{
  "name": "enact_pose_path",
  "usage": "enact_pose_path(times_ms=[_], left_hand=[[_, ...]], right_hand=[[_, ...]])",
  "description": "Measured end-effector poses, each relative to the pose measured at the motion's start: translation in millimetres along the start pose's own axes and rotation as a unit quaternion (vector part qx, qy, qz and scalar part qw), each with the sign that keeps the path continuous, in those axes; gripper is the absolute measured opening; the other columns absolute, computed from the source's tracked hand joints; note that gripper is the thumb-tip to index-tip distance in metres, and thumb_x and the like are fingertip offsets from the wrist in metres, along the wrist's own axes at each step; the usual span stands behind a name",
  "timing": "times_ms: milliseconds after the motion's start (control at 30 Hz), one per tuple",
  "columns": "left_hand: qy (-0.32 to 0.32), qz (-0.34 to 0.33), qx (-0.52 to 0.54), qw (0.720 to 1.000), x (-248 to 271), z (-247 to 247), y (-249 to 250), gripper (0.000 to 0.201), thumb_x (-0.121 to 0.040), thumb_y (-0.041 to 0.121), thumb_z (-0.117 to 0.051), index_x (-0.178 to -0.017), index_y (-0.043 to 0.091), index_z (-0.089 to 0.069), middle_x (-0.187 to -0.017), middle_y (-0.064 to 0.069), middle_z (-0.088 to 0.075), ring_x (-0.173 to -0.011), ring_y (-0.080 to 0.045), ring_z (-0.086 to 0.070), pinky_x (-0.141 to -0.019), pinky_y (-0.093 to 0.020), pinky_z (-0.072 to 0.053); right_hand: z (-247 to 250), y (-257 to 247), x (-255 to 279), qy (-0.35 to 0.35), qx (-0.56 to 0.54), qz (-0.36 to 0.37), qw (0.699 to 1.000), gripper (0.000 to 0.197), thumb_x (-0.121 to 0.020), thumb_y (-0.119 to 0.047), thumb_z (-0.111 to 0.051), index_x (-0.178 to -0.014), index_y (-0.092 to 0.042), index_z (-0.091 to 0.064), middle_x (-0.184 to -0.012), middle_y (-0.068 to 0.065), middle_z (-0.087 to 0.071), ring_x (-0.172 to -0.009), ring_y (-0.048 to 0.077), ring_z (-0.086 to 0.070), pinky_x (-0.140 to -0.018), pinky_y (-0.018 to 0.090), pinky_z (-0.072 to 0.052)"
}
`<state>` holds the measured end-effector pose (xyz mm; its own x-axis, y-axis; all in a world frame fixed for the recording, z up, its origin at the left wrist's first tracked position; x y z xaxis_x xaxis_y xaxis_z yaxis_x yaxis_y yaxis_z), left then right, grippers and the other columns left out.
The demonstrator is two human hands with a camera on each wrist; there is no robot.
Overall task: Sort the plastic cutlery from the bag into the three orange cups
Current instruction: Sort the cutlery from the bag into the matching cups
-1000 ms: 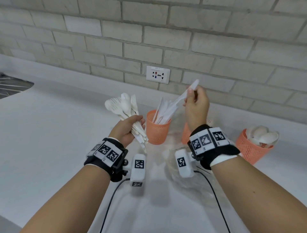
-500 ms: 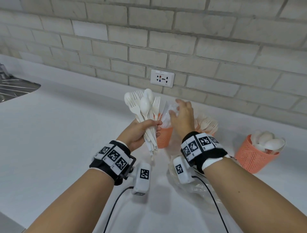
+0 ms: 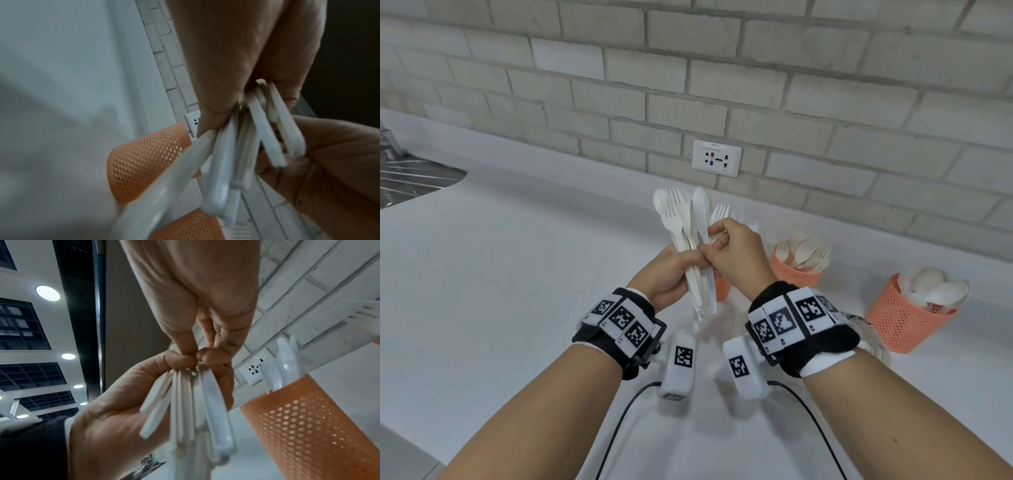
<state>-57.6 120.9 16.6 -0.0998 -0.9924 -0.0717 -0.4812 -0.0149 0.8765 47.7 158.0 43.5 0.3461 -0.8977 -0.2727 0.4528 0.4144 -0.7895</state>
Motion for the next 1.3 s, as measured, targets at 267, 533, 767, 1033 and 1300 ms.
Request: enact_pose_path(times_ms=[267, 533, 767, 1033, 1300], left_hand=[[0.009, 0.006, -0.060, 0.998, -4, 1, 0, 0.023, -0.087, -0.008, -0.046, -0.102, 0.004, -0.058, -0.070, -0.002, -0.067, -0.063, -0.013, -0.064, -0.059, -0.024, -0.053], [0.130, -0.050, -0.160, 0.977, -11, -2, -1, 0.036, -0.084, -0.010, -0.052, -0.117, 0.003, -0.047, -0.073, -0.008, -0.059, -0.045, -0.013, -0.052, -0.044, -0.023, -0.046], [0.161, -0.104, -0.304, 0.933, -9, -16, -8, 0.046, -0.080, -0.005, -0.057, -0.115, 0.018, -0.039, -0.082, -0.002, -0.056, -0.061, -0.014, -0.054, -0.048, -0.027, -0.045], [0.089, -0.052, -0.216, 0.971, -1, -14, -4, 0.070, -0.072, -0.019, -0.060, -0.126, 0.018, -0.034, -0.085, -0.006, -0.054, -0.061, -0.010, -0.057, -0.047, -0.018, -0.045], [0.112, -0.065, -0.152, 0.980, -4, -15, -9, 0.081, -0.071, -0.012, -0.070, -0.132, 0.020, -0.027, -0.108, -0.002, -0.057, -0.100, -0.018, -0.061, -0.078, -0.027, -0.055]], right_hand=[[10, -2, -4, -0.015, -0.005, -0.024, 1.000, 0.015, -0.091, -0.013, -0.043, -0.078, -0.009, -0.048, -0.067, 0.001, -0.047, -0.063, 0.015, -0.045, -0.060, 0.029, -0.041], [15, -1, -3, 0.027, -0.101, -0.002, 0.995, 0.014, -0.098, -0.022, -0.037, -0.098, -0.010, -0.044, -0.071, 0.000, -0.049, -0.061, 0.013, -0.047, -0.060, 0.031, -0.044], [4, -4, 1, 0.020, -0.073, 0.004, 0.997, 0.031, -0.081, -0.029, -0.068, -0.095, -0.006, -0.053, -0.075, -0.001, -0.058, -0.067, 0.013, -0.057, -0.051, 0.010, -0.044], [10, 13, -6, -0.056, -0.192, -0.059, 0.978, 0.029, -0.090, -0.018, -0.057, -0.116, -0.006, -0.052, -0.081, -0.004, -0.059, -0.055, -0.003, -0.058, -0.050, 0.013, -0.043], [13, 19, -12, -0.023, -0.267, -0.085, 0.960, 0.024, -0.083, -0.010, -0.068, -0.104, -0.002, -0.060, -0.069, 0.003, -0.060, -0.045, 0.001, -0.054, -0.045, 0.017, -0.044]])
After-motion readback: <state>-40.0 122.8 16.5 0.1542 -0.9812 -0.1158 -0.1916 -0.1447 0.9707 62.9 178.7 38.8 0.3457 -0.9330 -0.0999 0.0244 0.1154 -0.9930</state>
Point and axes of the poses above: each hand's wrist, its own x-axis away from the middle knuckle, its own z-axis out of the back of the hand, y = z × x, the point moved 1 cm from there along -x, towards the middle knuckle
